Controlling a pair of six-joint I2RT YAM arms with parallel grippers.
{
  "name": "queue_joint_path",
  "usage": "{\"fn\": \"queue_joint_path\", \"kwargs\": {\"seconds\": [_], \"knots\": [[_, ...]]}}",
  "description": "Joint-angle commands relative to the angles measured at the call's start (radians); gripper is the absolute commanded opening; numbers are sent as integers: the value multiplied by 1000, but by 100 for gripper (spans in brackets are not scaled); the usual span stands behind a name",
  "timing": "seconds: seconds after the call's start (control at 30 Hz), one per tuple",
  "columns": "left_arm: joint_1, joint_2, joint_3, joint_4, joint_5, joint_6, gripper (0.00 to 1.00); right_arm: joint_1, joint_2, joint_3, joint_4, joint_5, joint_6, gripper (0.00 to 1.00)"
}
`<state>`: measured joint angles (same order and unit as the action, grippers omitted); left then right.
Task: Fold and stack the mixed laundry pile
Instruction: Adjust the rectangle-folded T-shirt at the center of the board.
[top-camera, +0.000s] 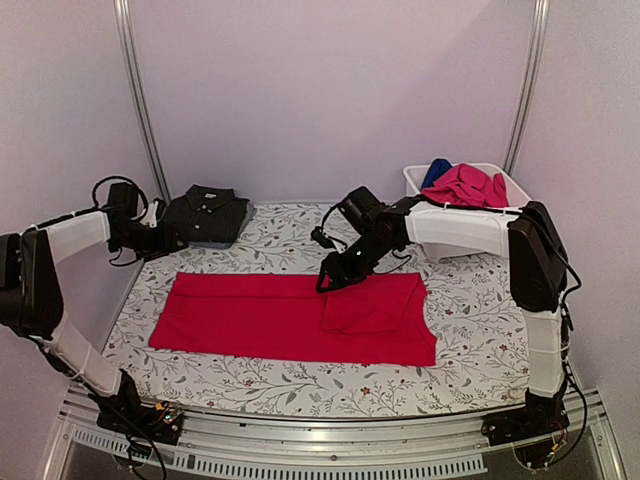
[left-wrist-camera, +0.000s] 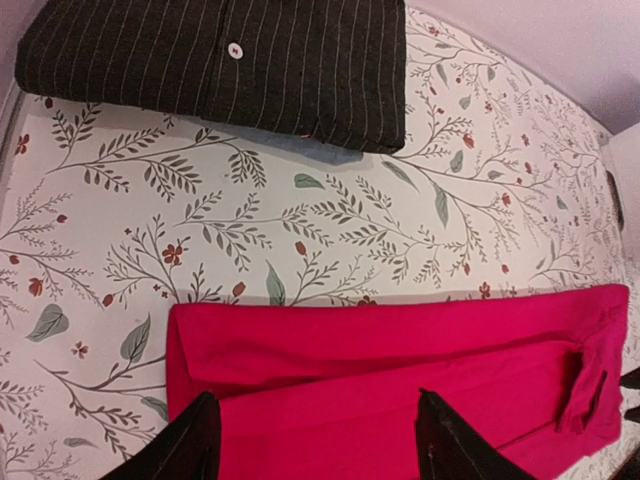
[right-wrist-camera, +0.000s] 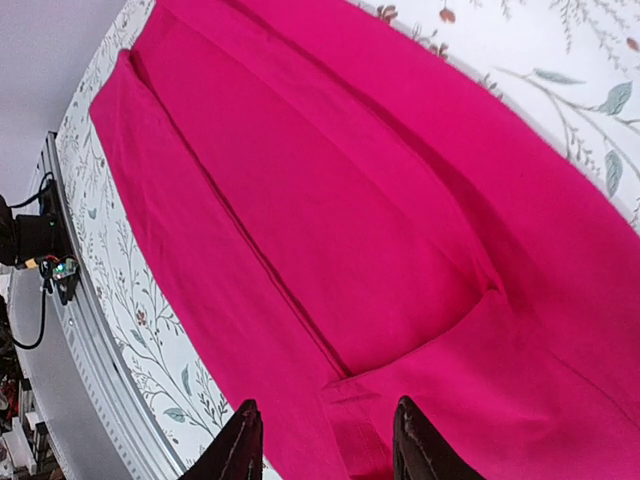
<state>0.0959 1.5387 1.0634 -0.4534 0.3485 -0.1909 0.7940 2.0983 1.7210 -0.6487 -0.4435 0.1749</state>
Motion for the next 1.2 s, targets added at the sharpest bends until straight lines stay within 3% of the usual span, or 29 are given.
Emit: {"fn": "queue_joint_path", "kwargs": {"seconds": [0.0, 0.8, 0.97, 1.17], "knots": [[-9, -33, -14, -11, -1, -1, 66, 37, 68, 8, -96, -18, -57, 45], [-9, -32, -20, -8, -3, 6, 66, 136, 152, 14, -182, 194, -204, 40], [-9, -31, -19, -7, -6, 6, 66, 150, 157, 14, -194, 215, -220, 25], [-8, -33, -22, -7, -6, 6, 66, 150, 107, 15, -208, 225, -219, 17]]}}
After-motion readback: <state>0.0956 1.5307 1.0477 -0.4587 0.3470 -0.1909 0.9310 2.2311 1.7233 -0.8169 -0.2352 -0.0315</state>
